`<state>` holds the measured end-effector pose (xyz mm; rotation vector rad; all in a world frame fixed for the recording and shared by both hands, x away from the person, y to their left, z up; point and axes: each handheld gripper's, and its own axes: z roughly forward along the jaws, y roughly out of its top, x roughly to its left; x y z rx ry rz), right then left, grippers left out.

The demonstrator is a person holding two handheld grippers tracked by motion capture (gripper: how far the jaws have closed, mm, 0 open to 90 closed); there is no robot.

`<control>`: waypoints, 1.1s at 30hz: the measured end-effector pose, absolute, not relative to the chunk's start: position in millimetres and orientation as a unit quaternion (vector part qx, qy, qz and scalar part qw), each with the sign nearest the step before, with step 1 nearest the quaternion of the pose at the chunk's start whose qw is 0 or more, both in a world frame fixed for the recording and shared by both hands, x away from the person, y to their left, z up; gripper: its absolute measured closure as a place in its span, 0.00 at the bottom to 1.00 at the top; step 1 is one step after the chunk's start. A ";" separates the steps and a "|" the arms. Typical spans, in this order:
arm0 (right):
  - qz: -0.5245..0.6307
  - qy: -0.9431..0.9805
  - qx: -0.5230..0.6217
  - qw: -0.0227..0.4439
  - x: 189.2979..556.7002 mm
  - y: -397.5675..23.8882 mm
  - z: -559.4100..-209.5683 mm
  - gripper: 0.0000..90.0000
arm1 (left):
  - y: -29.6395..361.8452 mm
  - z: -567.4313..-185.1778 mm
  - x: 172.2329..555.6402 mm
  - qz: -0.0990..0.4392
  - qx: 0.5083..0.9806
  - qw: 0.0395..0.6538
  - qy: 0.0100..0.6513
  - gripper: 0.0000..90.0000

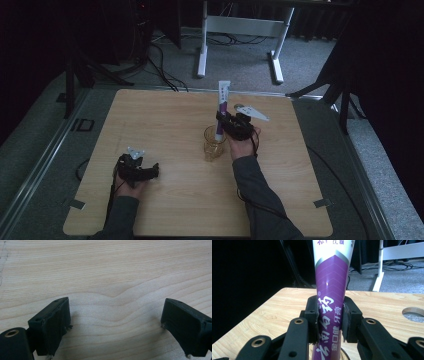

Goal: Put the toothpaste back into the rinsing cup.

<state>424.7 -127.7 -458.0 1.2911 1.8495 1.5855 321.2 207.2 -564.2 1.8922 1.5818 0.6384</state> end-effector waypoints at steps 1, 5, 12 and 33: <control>0.564 0.659 0.459 0.191 424.7 -127.4 -458.7 0.78 | 207.2 -564.2 321.2 0.240 0.710 0.293 0.593 0.10; 0.563 0.663 0.454 0.193 423.9 -126.1 -461.0 0.78 | 207.2 -564.2 321.2 0.240 0.710 0.293 0.594 0.10; 0.563 0.665 0.453 0.191 422.7 -125.3 -464.6 0.77 | 207.3 -564.2 321.2 0.240 0.711 0.292 0.593 0.10; 0.546 0.687 0.443 0.183 417.8 -120.8 -483.6 0.74 | 207.2 -564.2 321.1 0.240 0.710 0.292 0.594 0.10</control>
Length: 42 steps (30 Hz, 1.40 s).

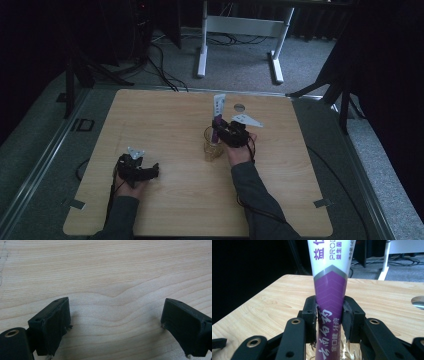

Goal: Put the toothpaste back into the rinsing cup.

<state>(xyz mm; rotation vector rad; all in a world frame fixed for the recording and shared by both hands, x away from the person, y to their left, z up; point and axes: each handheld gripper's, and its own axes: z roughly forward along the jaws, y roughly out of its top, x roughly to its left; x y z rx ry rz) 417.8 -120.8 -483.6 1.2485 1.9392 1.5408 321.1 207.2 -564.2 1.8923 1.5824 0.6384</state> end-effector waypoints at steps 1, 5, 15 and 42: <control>0.546 0.689 0.442 0.182 417.8 -120.8 -484.2 0.73 | 207.2 -564.2 321.1 0.240 0.710 0.292 0.594 0.10; 0.543 0.692 0.438 0.182 417.0 -121.4 -485.8 0.70 | 207.2 -564.1 321.1 0.239 0.710 0.292 0.594 0.10; 0.561 0.687 0.415 0.202 412.7 -126.5 -480.6 0.53 | 206.7 -564.3 321.0 0.239 0.711 0.293 0.593 0.10; 0.573 0.668 0.428 0.206 398.7 -157.6 -481.9 0.44 | 206.7 -564.3 321.0 0.239 0.710 0.293 0.593 0.10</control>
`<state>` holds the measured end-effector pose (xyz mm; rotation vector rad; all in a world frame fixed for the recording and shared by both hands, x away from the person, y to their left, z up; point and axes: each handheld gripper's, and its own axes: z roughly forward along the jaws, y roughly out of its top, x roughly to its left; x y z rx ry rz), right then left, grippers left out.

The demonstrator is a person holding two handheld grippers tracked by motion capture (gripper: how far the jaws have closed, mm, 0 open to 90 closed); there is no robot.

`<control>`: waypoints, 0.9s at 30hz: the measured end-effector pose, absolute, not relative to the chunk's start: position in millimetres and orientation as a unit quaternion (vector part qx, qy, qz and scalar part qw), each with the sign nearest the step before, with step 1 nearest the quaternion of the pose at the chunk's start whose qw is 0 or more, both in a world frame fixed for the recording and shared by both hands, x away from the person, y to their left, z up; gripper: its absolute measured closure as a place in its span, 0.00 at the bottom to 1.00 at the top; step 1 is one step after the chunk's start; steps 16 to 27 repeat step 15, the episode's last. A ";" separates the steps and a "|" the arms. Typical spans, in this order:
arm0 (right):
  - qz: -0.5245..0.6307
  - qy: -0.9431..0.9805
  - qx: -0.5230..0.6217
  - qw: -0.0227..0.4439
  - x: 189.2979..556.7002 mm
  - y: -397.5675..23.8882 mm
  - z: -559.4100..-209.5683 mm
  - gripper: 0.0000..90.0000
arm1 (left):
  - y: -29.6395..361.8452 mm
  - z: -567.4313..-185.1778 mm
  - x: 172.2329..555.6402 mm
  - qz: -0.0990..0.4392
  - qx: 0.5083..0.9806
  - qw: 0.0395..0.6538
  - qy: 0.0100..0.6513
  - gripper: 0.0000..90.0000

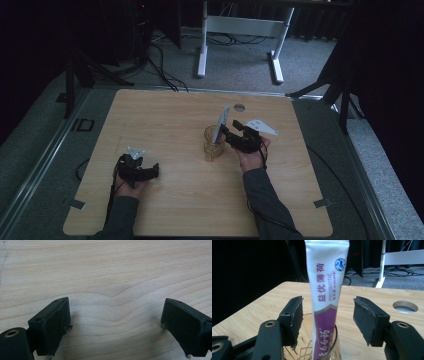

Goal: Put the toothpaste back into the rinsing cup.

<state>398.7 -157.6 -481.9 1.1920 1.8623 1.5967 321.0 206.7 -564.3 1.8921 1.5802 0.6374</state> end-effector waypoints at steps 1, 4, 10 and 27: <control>0.572 0.669 0.428 0.206 398.4 -158.4 -481.9 0.44 | 206.7 -564.3 321.0 0.239 0.710 0.293 0.593 0.10; 0.570 0.671 0.428 0.204 396.2 -164.4 -481.3 0.44 | 206.7 -564.3 321.0 0.239 0.710 0.293 0.593 0.10; 0.558 0.672 0.438 0.212 391.3 -183.2 -485.8 0.43 | 206.8 -564.2 321.0 0.239 0.711 0.293 0.593 0.10; 0.546 0.667 0.459 0.212 390.8 -202.6 -494.1 0.43 | 206.9 -564.2 320.9 0.239 0.711 0.292 0.593 0.10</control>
